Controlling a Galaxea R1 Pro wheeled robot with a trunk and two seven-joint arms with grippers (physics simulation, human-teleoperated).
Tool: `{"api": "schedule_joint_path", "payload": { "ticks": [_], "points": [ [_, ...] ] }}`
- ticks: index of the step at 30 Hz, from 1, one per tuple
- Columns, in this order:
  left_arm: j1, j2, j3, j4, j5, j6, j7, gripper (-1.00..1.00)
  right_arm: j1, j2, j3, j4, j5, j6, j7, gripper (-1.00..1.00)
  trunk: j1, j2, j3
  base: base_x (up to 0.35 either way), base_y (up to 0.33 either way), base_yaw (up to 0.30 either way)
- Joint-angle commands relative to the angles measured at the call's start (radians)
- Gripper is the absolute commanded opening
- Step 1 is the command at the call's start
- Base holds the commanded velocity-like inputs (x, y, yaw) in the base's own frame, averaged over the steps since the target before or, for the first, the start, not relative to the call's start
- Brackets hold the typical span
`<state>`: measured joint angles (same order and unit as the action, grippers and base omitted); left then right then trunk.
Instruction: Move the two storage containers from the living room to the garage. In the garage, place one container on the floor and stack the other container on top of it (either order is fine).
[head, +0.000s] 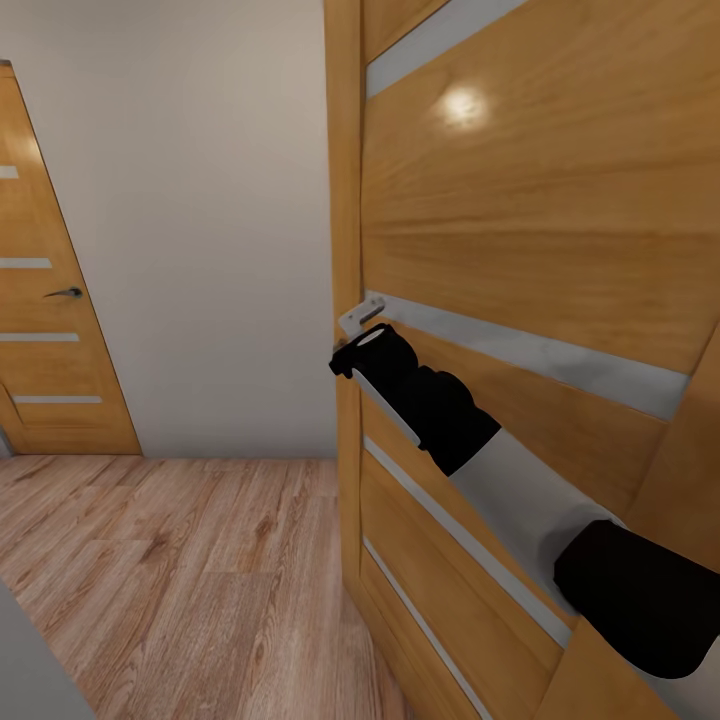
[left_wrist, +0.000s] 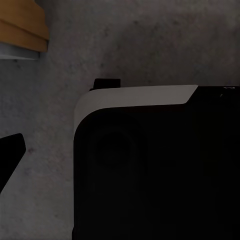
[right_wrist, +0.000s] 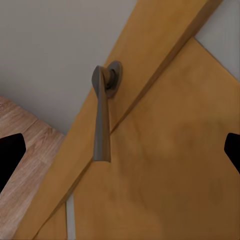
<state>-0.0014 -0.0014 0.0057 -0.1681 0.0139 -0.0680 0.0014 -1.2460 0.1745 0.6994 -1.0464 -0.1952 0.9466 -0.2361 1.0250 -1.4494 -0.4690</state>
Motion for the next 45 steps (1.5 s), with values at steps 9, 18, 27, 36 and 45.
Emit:
{"api": "schedule_joint_path", "payload": {
  "ticks": [9, 18, 27, 36, 45],
  "points": [
    [0.000, 0.000, 0.000, 0.000, 0.001, -0.003, 0.000, 1.00, -0.001, 0.000, 0.006, 0.103, -0.019, -0.010, -0.022, 1.00, 0.000, -0.001, -0.001, 0.000, 0.000, 0.000],
    [0.000, 0.000, 0.001, 0.000, 0.001, -0.003, 0.000, 1.00, -0.001, 0.000, 0.009, 0.337, -0.008, -0.114, -0.061, 1.00, 0.000, -0.001, -0.001, 0.000, 0.000, 0.000],
    [0.000, 0.000, 0.001, 0.000, 0.001, -0.003, 0.000, 1.00, -0.001, 0.000, 0.009, 0.350, -0.009, -0.124, -0.090, 1.00, 0.000, -0.001, -0.001, 0.000, 0.000, 0.000],
    [0.000, 0.000, 0.001, 0.000, 0.001, -0.002, 0.000, 1.00, -0.004, 0.000, 0.006, 0.386, -0.009, -0.128, -0.125, 1.00, 0.000, -0.001, -0.001, 0.000, 0.000, 0.000],
    [0.000, 0.000, 0.001, 0.001, 0.001, -0.001, 0.000, 1.00, -0.011, 0.000, -0.001, 0.397, -0.009, -0.128, -0.136, 1.00, 0.000, -0.001, -0.001, 0.000, 0.000, 0.000]
  ]
}}
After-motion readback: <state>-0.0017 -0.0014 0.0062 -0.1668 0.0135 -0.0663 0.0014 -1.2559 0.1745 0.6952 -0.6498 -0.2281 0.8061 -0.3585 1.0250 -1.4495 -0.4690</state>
